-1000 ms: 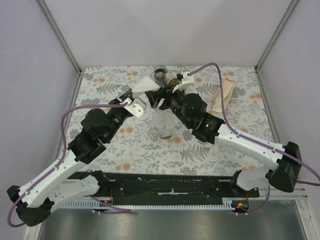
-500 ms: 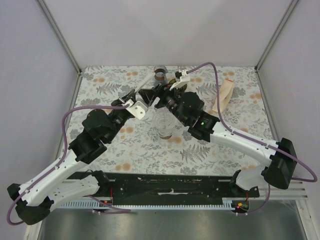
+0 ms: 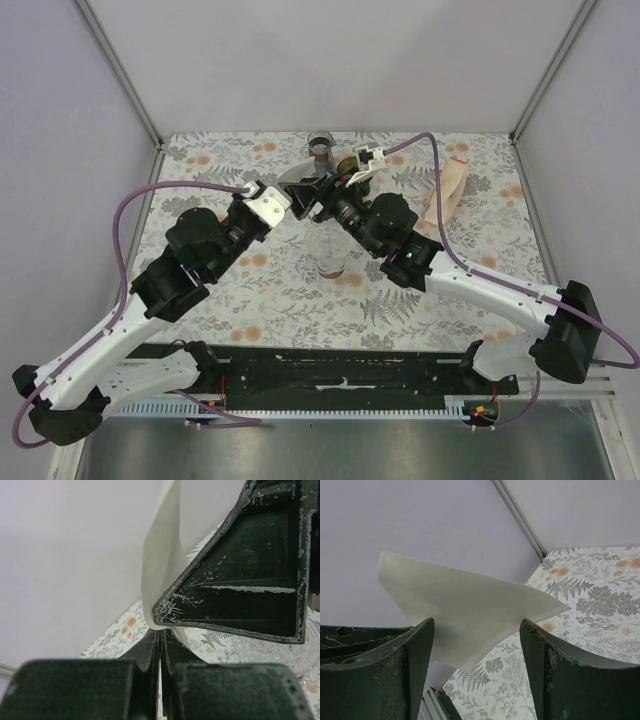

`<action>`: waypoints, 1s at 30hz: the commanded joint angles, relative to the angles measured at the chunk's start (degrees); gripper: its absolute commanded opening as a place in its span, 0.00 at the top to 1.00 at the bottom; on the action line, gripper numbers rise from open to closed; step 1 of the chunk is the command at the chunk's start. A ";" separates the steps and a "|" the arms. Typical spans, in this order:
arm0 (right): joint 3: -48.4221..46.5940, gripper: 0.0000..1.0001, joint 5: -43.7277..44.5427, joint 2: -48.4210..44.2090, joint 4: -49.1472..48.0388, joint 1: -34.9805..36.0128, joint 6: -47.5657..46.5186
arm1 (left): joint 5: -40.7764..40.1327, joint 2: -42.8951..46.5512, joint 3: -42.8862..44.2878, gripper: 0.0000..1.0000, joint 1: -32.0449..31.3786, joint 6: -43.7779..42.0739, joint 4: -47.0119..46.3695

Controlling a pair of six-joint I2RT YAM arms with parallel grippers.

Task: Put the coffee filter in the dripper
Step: Place the coffee filter in the coffee dripper.

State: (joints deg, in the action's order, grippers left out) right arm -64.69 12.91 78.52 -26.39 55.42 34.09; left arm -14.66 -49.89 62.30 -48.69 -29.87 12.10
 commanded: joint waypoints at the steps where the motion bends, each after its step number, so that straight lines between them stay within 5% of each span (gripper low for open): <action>1: -3.43 0.23 0.20 -0.56 0.46 0.39 -1.12 | 1.12 -0.82 2.65 0.98 -0.27 4.47 1.35; 11: -0.80 0.22 -9.83 -0.91 -3.85 0.48 -4.46 | 1.82 -1.61 4.05 0.98 -0.18 7.80 1.88; 15: 1.49 0.39 -5.63 -1.97 -1.31 0.48 -4.91 | 2.35 -1.70 5.28 0.98 -0.27 9.91 3.28; 22: -0.62 0.53 3.17 -1.09 5.91 0.39 -3.33 | 3.76 -1.09 4.67 0.98 -0.27 6.85 3.28; 30: 1.22 0.54 7.31 -2.58 7.24 0.39 -3.15 | -0.90 -0.83 3.70 0.98 -0.27 3.59 0.03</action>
State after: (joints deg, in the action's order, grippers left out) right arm -64.20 14.24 77.28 -22.61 56.47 31.66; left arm -13.13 -51.88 64.84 -48.69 -23.68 18.72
